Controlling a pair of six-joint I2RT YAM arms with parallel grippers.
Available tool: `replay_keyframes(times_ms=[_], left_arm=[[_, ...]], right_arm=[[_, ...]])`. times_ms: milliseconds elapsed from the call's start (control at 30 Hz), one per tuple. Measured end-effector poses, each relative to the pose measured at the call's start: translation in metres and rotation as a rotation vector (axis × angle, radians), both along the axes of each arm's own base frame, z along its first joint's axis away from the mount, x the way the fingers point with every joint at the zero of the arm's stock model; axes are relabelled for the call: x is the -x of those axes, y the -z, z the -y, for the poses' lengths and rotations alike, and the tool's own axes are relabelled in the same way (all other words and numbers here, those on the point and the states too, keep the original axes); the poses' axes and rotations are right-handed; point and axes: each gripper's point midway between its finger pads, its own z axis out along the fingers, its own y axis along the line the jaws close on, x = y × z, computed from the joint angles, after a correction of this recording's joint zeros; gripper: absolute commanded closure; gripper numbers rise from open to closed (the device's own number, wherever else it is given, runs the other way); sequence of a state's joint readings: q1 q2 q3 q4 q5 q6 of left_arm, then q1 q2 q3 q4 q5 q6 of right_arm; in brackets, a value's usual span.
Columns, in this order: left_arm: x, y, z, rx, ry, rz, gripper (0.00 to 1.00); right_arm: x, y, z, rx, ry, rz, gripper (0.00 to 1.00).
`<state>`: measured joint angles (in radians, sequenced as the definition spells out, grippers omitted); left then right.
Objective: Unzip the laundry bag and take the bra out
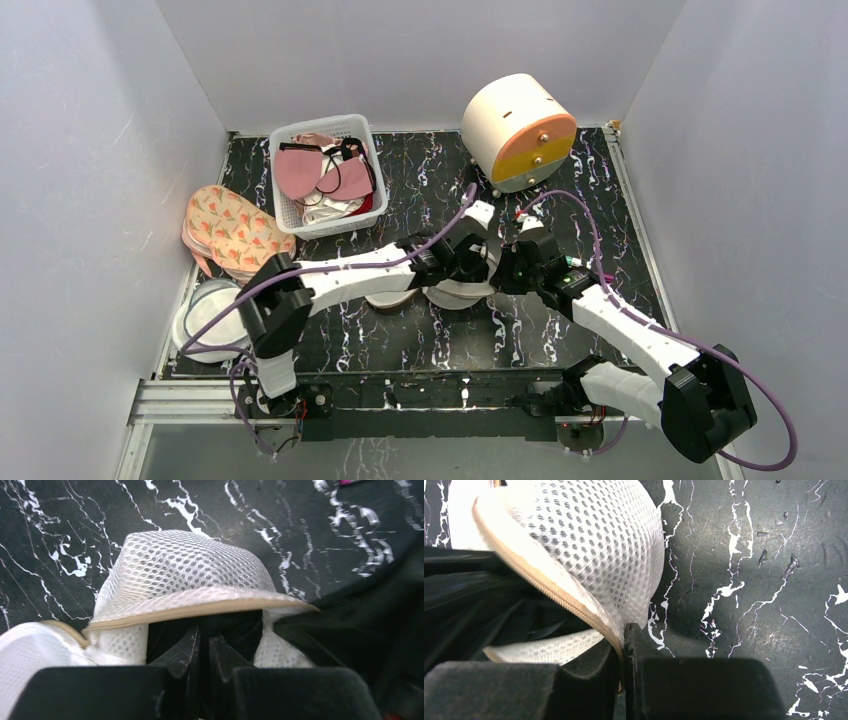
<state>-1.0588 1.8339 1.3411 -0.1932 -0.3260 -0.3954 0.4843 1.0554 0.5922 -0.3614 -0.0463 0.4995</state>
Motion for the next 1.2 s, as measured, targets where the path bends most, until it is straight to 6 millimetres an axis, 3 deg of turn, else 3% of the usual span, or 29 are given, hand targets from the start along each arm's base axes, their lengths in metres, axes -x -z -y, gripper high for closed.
replay_keyframes(times_ms=[133, 267, 400, 633, 867, 967, 1100, 1200], left_arm=[[0.007, -0.033, -0.003, 0.066, 0.025, 0.019, 1.00], [0.015, -0.051, -0.007, 0.106, 0.046, 0.017, 1.00], [0.022, -0.058, -0.006, 0.129, 0.069, -0.001, 1.00], [0.030, -0.052, -0.010, 0.108, 0.086, -0.040, 1.00], [0.044, -0.036, -0.014, 0.097, 0.154, -0.077, 1.00], [0.057, -0.033, -0.020, 0.088, 0.219, -0.093, 1.00], [0.066, -0.045, -0.021, 0.108, 0.291, -0.086, 1.00], [0.073, -0.062, -0.022, 0.150, 0.344, -0.058, 1.00]], right_arm=[[0.000, -0.001, -0.001, -0.007, -0.004, 0.000, 0.90], [-0.001, -0.002, -0.003, -0.017, -0.006, 0.004, 0.85], [-0.001, -0.005, -0.006, -0.033, -0.010, 0.008, 0.81], [0.000, -0.024, -0.008, -0.079, -0.005, 0.060, 0.75], [-0.001, -0.029, -0.006, -0.084, 0.002, 0.079, 0.78], [0.000, -0.029, -0.006, -0.081, 0.004, 0.078, 0.86], [0.000, -0.026, -0.003, -0.066, 0.010, 0.072, 0.97], [0.000, -0.022, -0.001, -0.050, 0.018, 0.061, 0.98]])
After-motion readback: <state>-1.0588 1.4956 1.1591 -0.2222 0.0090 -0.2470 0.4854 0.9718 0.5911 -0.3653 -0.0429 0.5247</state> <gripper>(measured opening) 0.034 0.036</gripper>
